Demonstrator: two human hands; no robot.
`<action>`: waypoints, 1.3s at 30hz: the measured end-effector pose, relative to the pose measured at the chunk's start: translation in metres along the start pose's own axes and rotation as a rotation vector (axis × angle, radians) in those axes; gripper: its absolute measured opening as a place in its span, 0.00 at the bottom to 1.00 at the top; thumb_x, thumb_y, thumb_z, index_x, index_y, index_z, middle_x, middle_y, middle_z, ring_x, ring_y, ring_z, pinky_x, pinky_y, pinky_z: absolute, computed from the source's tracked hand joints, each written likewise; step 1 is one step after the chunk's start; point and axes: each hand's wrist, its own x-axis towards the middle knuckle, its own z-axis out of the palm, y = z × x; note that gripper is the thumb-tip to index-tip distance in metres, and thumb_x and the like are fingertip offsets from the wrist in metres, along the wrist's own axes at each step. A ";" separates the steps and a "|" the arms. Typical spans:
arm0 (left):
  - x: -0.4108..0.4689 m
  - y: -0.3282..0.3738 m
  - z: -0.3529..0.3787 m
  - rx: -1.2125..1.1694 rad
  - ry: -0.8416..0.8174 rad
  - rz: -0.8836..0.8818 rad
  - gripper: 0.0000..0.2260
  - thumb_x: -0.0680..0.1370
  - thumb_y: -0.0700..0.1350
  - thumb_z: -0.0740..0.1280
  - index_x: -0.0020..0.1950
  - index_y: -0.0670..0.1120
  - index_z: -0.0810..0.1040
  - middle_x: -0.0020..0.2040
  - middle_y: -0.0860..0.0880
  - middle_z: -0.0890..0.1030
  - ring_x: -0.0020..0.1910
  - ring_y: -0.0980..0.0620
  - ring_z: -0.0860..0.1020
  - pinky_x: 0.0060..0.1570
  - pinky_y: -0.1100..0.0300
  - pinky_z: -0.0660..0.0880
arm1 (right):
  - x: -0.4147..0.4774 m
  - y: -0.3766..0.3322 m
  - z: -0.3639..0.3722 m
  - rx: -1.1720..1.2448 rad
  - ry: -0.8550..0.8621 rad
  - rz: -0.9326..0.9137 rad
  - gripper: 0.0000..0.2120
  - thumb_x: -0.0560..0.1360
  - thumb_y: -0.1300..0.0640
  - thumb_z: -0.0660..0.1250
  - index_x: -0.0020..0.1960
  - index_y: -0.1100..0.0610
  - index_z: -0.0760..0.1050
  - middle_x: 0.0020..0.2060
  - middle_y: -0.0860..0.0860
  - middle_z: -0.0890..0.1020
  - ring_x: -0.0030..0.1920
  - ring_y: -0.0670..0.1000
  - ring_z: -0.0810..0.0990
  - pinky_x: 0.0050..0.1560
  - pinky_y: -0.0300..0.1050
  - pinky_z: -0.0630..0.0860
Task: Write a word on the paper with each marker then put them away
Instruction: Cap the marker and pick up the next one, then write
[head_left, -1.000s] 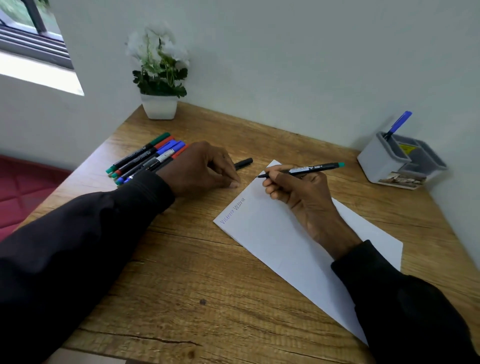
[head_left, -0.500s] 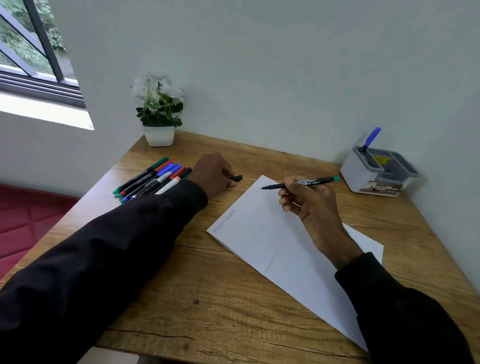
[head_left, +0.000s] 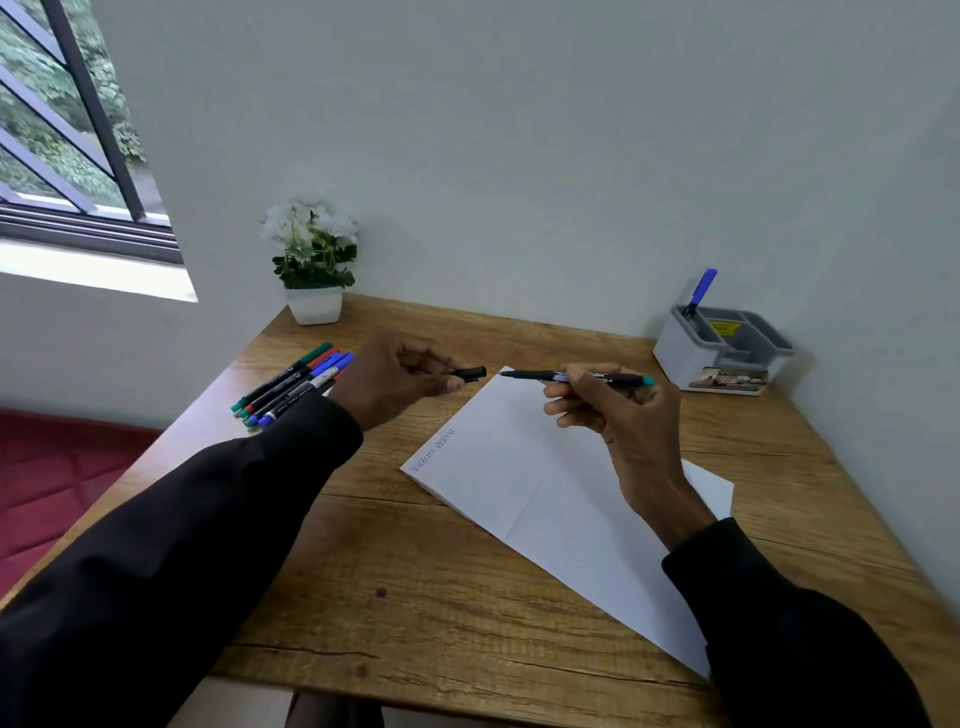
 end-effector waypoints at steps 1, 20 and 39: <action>-0.002 0.003 0.000 -0.011 0.001 0.013 0.08 0.71 0.36 0.75 0.49 0.41 0.84 0.42 0.47 0.86 0.40 0.56 0.83 0.39 0.72 0.75 | -0.002 -0.001 0.000 0.006 -0.005 -0.012 0.07 0.79 0.63 0.72 0.53 0.68 0.84 0.43 0.65 0.87 0.39 0.62 0.87 0.38 0.46 0.84; -0.016 0.026 0.015 -0.077 -0.056 0.067 0.10 0.72 0.37 0.74 0.52 0.43 0.85 0.46 0.51 0.86 0.47 0.55 0.84 0.44 0.68 0.78 | -0.014 -0.008 -0.001 -0.009 -0.067 -0.060 0.07 0.77 0.65 0.74 0.53 0.67 0.82 0.42 0.63 0.87 0.38 0.62 0.86 0.38 0.51 0.84; 0.008 0.034 0.051 -0.171 0.075 0.079 0.09 0.71 0.36 0.75 0.50 0.38 0.84 0.46 0.44 0.86 0.42 0.56 0.83 0.41 0.71 0.77 | 0.020 -0.004 -0.022 -0.721 -0.107 -0.409 0.06 0.72 0.58 0.81 0.39 0.54 0.85 0.35 0.43 0.85 0.37 0.44 0.85 0.39 0.34 0.80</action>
